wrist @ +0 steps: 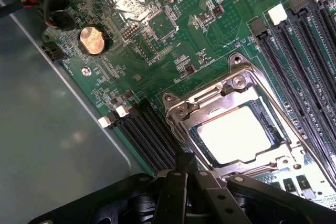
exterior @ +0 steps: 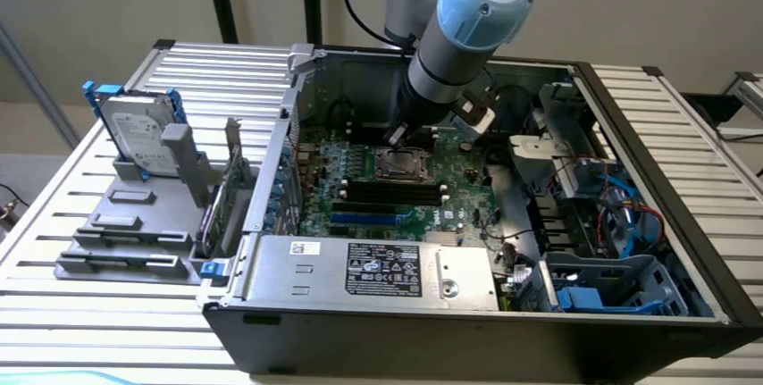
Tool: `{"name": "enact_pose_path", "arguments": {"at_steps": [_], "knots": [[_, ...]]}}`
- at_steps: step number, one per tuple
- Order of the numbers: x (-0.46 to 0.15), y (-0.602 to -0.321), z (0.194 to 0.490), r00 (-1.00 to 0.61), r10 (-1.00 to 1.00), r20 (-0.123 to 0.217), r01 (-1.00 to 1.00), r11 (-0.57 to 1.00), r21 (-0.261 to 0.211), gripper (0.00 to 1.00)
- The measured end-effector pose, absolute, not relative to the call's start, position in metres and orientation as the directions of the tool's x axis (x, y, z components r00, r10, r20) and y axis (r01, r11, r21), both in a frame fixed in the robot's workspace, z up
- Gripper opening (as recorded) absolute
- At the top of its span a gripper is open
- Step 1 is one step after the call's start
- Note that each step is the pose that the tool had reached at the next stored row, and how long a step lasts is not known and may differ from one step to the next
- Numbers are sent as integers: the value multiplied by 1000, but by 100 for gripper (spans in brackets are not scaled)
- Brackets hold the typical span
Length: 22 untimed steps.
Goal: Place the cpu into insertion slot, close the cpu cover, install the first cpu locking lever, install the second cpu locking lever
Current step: 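Install the second cpu locking lever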
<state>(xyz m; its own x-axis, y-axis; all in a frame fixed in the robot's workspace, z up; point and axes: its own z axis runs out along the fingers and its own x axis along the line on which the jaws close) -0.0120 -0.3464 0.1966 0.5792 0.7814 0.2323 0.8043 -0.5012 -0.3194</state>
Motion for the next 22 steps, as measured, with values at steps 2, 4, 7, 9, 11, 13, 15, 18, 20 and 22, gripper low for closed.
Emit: {"name": "enact_pose_path", "arguments": {"at_steps": [2, 4, 7, 9, 11, 13, 15, 18, 20, 22], "knots": [[-12, -349, 198, 579, 781, 233, 804, -501, -320, 11], [-12, -355, 202, 579, 781, 234, 804, -501, -320, 11], [-14, -365, 208, 579, 781, 235, 804, -500, -321, 11], [-16, -371, 212, 579, 780, 235, 804, -500, -321, 11], [-17, -376, 216, 579, 781, 235, 804, -500, -321, 11], [-19, -381, 220, 579, 781, 235, 804, -500, -321, 11], [-22, -386, 224, 579, 781, 235, 804, -500, -321, 11], [-27, -393, 230, 579, 781, 235, 804, -500, -321, 11], [-31, -397, 232, 579, 781, 235, 804, -500, -321, 11], [-35, -400, 235, 579, 781, 235, 804, -500, -321, 11]]}}
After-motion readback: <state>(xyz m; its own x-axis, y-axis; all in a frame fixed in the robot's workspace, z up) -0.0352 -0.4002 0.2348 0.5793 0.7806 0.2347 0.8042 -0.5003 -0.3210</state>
